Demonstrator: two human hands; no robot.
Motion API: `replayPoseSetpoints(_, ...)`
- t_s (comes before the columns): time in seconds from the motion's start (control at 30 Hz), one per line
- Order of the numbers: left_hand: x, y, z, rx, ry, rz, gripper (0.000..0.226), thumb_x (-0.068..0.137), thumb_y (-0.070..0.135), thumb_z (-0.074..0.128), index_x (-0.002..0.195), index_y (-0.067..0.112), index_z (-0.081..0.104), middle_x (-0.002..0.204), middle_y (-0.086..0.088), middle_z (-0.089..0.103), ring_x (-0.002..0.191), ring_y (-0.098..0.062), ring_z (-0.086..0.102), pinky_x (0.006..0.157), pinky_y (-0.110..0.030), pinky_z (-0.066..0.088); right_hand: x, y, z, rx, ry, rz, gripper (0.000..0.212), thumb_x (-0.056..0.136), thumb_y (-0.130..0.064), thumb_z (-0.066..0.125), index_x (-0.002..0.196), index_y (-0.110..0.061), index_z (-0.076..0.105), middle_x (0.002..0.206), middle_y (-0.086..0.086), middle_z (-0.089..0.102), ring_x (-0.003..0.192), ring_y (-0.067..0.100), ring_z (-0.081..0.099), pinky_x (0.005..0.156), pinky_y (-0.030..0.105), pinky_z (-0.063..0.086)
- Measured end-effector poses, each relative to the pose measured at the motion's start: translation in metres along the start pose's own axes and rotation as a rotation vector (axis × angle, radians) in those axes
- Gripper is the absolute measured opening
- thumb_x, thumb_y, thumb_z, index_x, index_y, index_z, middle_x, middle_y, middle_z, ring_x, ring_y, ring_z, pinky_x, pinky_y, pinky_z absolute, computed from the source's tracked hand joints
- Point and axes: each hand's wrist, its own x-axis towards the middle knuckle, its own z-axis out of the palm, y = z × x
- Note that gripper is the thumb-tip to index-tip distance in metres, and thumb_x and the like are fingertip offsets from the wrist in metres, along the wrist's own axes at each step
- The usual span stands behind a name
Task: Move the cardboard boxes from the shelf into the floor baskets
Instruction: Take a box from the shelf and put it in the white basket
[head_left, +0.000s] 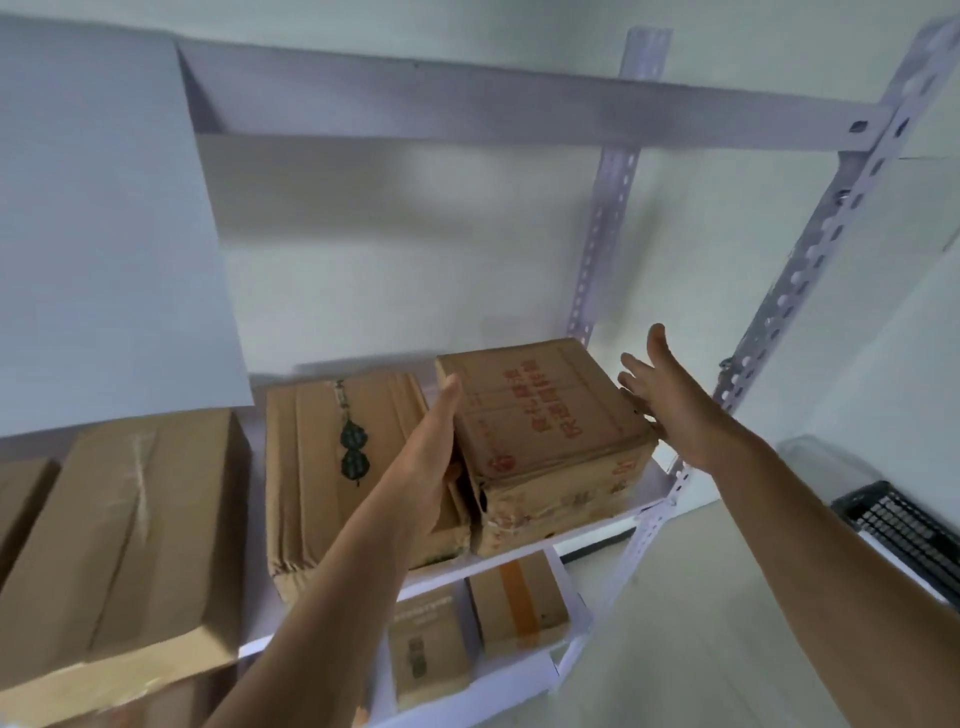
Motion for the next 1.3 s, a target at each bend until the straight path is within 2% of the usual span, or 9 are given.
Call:
replayPoseSetpoints(0.1,0.002,-0.005,0.006,-0.013,0.019,-0.010,0.063,0.106,0.076,0.038,0.120,0.030,0.080,0.104,0.005,0.086,0.098,-0.017,0.081,0.082,-0.034,0.058,0.008,0.001,-0.004,-0.078,-0.085,0.045,0.110,0.080,-0.099,0.017,0.167,-0.033,0.028,0.161,0.008,0.051,0.137,0.024,0.059,0.105,0.040,0.046)
replayPoseSetpoints(0.23,0.002,-0.003,0.016,-0.025,0.072,0.013,0.074,0.104,0.080,0.036,0.131,0.025,0.078,0.113,-0.002,0.085,0.109,-0.023,0.079,0.102,-0.044,0.059,0.012,-0.001,-0.008,-0.072,-0.181,0.013,0.090,0.078,-0.097,0.017,0.122,-0.038,0.068,0.086,0.006,0.080,0.068,0.015,0.075,0.055,0.024,0.054)
replayPoseSetpoints(0.33,-0.005,0.002,0.023,-0.033,0.139,0.099,0.079,0.104,0.080,0.028,0.129,0.022,0.076,0.095,-0.005,0.084,0.079,-0.008,0.081,0.064,-0.023,0.058,0.013,-0.001,-0.011,0.004,-0.194,-0.081,0.082,0.082,-0.092,0.017,0.113,-0.040,0.073,0.098,0.008,0.081,0.074,0.016,0.076,0.054,0.024,0.053)
replayPoseSetpoints(0.37,-0.007,0.003,0.025,-0.033,0.153,0.134,0.081,0.104,0.080,0.027,0.134,0.021,0.073,0.105,-0.009,0.080,0.085,-0.007,0.081,0.073,-0.031,0.067,0.012,-0.002,-0.012,0.047,-0.200,-0.117,0.080,0.086,-0.089,0.018,0.116,-0.039,0.072,0.100,0.005,0.082,0.077,0.015,0.079,0.054,0.022,0.055)
replayPoseSetpoints(0.5,-0.015,0.014,0.034,-0.078,0.202,0.268,0.090,0.100,0.086,0.026,0.158,0.024,0.055,0.147,-0.001,0.070,0.139,-0.022,0.063,0.122,-0.056,0.043,0.008,-0.002,-0.019,0.215,-0.241,-0.273,0.082,0.085,-0.084,0.023,0.142,-0.038,0.060,0.124,-0.005,0.079,0.114,0.015,0.076,0.080,0.032,0.064)
replayPoseSetpoints(0.73,-0.030,-0.004,0.053,-0.137,0.188,0.336,0.085,0.097,0.088,0.020,0.145,0.031,0.063,0.146,0.010,0.071,0.150,-0.019,0.051,0.130,-0.062,0.028,0.002,0.022,-0.022,0.330,-0.264,-0.375,0.089,0.088,-0.079,0.020,0.161,-0.032,0.041,0.145,-0.012,0.065,0.132,0.014,0.064,0.104,0.045,0.052)
replayPoseSetpoints(0.87,-0.038,-0.025,0.057,-0.152,0.206,0.259,0.076,0.102,0.082,0.014,0.132,0.033,0.064,0.144,0.001,0.070,0.147,-0.025,0.053,0.128,-0.058,0.033,-0.005,0.038,-0.024,0.345,-0.247,-0.336,0.084,0.085,-0.078,0.021,0.149,-0.032,0.052,0.128,-0.015,0.074,0.120,0.010,0.070,0.094,0.038,0.057)
replayPoseSetpoints(1.03,-0.043,-0.028,0.062,-0.080,0.262,0.261,0.096,0.092,0.092,0.025,0.152,0.026,0.057,0.147,0.001,0.070,0.144,-0.024,0.057,0.120,-0.051,0.042,-0.011,0.044,-0.027,0.353,-0.144,-0.327,0.075,0.085,-0.076,0.023,0.118,-0.024,0.067,0.102,-0.010,0.081,0.100,0.007,0.076,0.087,0.037,0.052)
replayPoseSetpoints(1.3,-0.035,-0.045,0.065,-0.084,0.240,0.192,0.110,0.080,0.096,0.037,0.165,0.027,0.046,0.168,-0.025,0.043,0.158,-0.051,0.033,0.130,-0.066,0.016,-0.017,0.045,-0.032,0.326,-0.165,-0.214,0.083,0.077,-0.084,0.017,0.116,-0.036,0.072,0.094,-0.014,0.083,0.086,0.000,0.078,0.073,0.027,0.056)
